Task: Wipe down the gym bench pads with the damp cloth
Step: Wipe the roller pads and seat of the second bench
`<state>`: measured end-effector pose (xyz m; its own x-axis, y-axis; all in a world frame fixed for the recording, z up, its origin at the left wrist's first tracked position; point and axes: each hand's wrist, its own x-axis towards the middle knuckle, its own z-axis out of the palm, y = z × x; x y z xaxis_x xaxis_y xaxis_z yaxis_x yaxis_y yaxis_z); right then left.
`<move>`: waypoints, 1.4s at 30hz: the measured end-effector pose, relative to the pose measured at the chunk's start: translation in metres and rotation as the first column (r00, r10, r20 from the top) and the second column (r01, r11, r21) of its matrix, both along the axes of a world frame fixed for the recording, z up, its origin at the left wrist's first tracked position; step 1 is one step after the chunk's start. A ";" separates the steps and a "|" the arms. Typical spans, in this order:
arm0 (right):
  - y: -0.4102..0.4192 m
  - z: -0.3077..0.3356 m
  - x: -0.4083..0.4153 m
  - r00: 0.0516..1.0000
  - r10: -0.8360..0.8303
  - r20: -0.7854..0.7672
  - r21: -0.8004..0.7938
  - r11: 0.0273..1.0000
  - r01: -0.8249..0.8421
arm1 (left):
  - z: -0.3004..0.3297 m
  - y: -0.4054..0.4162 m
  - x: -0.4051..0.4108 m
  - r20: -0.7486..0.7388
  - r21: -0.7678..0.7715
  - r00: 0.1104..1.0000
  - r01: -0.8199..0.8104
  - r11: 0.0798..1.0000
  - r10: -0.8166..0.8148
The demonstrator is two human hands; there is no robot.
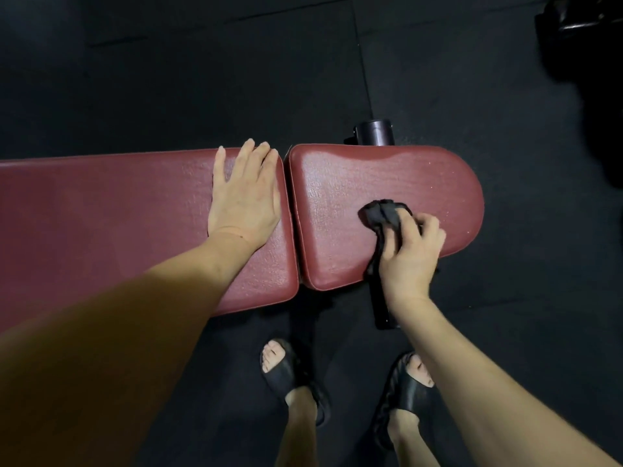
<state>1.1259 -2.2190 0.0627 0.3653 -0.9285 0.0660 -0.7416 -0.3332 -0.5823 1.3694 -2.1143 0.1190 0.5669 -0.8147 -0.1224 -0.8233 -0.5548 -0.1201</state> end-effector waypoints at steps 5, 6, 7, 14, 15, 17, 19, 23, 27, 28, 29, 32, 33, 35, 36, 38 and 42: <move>0.075 0.020 0.045 0.961 0.267 0.065 -0.079 0.962 -0.262 | -0.001 0.000 -0.001 -0.002 0.002 1.000 0.001 1.000 -0.001; 0.072 0.018 0.040 0.935 0.347 0.067 -0.093 0.936 -0.341 | -0.001 0.000 -0.001 -0.004 -0.001 1.000 -0.001 1.000 0.001; 0.062 0.015 0.032 0.904 0.422 0.063 -0.111 0.903 -0.414 | -0.001 0.000 -0.001 -0.006 -0.009 1.000 -0.004 1.000 0.004; 0.041 0.004 0.017 0.997 0.065 0.050 -0.042 0.997 -0.063 | -0.001 0.000 -0.001 0.000 -0.017 1.000 -0.002 1.000 0.002; 0.058 0.010 0.029 0.995 0.089 0.048 -0.049 0.995 -0.087 | -0.001 0.000 -0.002 -0.005 -0.020 1.000 -0.001 1.000 0.001; 0.083 0.019 0.044 0.976 0.212 0.055 -0.081 0.975 -0.208 | -0.001 0.000 -0.002 -0.007 -0.022 1.000 -0.004 1.000 0.003; 0.080 0.017 0.039 0.935 0.351 0.049 -0.104 0.933 -0.344 | -0.001 0.000 -0.001 -0.009 -0.020 1.000 -0.008 1.000 0.007; 0.019 -0.002 -0.003 0.933 0.359 -0.016 -0.161 0.920 -0.357 | -0.001 0.001 -0.002 -0.006 -0.011 1.000 -0.002 1.000 0.002; 0.010 -0.004 0.000 1.000 -0.029 -0.003 -0.059 0.998 0.029 | -0.001 -0.001 -0.001 -0.003 -0.004 1.000 0.003 1.000 -0.003; 0.025 -0.001 0.012 0.999 -0.032 0.002 -0.052 0.998 0.033 | -0.001 -0.001 -0.001 -0.006 -0.003 1.000 0.005 1.000 -0.005; 0.042 0.004 0.025 1.000 0.017 0.012 -0.059 0.998 -0.016 | 0.000 0.000 -0.001 -0.009 -0.002 1.000 0.008 1.000 -0.008; 0.069 0.012 0.036 0.963 0.267 0.046 -0.095 0.960 -0.262 | -0.001 0.000 -0.002 -0.011 -0.014 1.000 0.009 1.000 -0.009; 0.061 0.012 0.030 0.936 0.348 0.043 -0.104 0.934 -0.342 | -0.001 0.000 -0.002 -0.017 -0.015 1.000 0.006 1.000 -0.006; 0.030 0.007 0.014 0.882 0.471 0.000 -0.136 0.874 -0.467 | 0.001 0.000 -0.003 -0.021 -0.035 1.000 0.021 0.999 -0.022; 0.010 0.003 0.005 0.880 0.475 -0.027 -0.150 0.868 -0.473 | 0.003 0.000 -0.003 -0.027 -0.055 0.998 0.050 0.997 -0.052; -0.032 -0.004 -0.012 0.945 0.324 -0.052 -0.129 0.936 -0.328 | 0.005 0.002 -0.003 -0.054 -0.103 0.986 0.149 0.983 -0.156; -0.040 -0.002 -0.004 0.991 -0.060 -0.123 -0.020 0.998 0.058 | 0.011 -0.003 -0.013 -0.101 -0.166 0.969 0.207 0.964 -0.225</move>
